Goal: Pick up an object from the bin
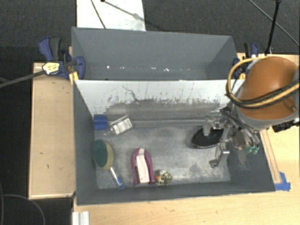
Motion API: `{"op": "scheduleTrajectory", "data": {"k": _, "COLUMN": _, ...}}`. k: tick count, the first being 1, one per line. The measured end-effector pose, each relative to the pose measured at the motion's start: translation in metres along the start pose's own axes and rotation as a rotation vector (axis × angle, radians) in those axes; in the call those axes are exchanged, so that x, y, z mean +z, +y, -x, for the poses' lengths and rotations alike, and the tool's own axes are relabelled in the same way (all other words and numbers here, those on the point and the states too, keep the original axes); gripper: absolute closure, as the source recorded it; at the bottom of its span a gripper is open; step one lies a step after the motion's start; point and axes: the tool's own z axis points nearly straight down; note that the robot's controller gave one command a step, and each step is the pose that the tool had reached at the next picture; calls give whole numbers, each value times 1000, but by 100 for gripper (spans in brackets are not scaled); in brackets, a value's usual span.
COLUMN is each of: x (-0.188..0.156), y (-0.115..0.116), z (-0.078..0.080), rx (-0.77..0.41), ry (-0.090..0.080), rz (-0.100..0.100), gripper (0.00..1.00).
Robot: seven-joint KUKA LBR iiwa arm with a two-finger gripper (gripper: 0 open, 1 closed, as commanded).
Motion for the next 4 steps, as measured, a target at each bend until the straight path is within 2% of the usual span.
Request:
{"op": "scheduleTrajectory", "data": {"k": 1, "x": 141, "y": -7, "z": 63, "rx": 152, "ry": 4, "rz": 1, "gripper": 0}}
{"op": "scheduleTrajectory", "data": {"k": 2, "x": 123, "y": -102, "z": 58, "rx": 190, "ry": -3, "rz": -5, "gripper": 0}}
{"op": "scheduleTrajectory", "data": {"k": 3, "x": 124, "y": -96, "z": 58, "rx": 180, "ry": -2, "rz": 0, "gripper": 100}}
{"op": "scheduleTrajectory", "data": {"k": 4, "x": 124, "y": -96, "z": 58, "rx": 180, "ry": -2, "rz": -1, "gripper": 0}}
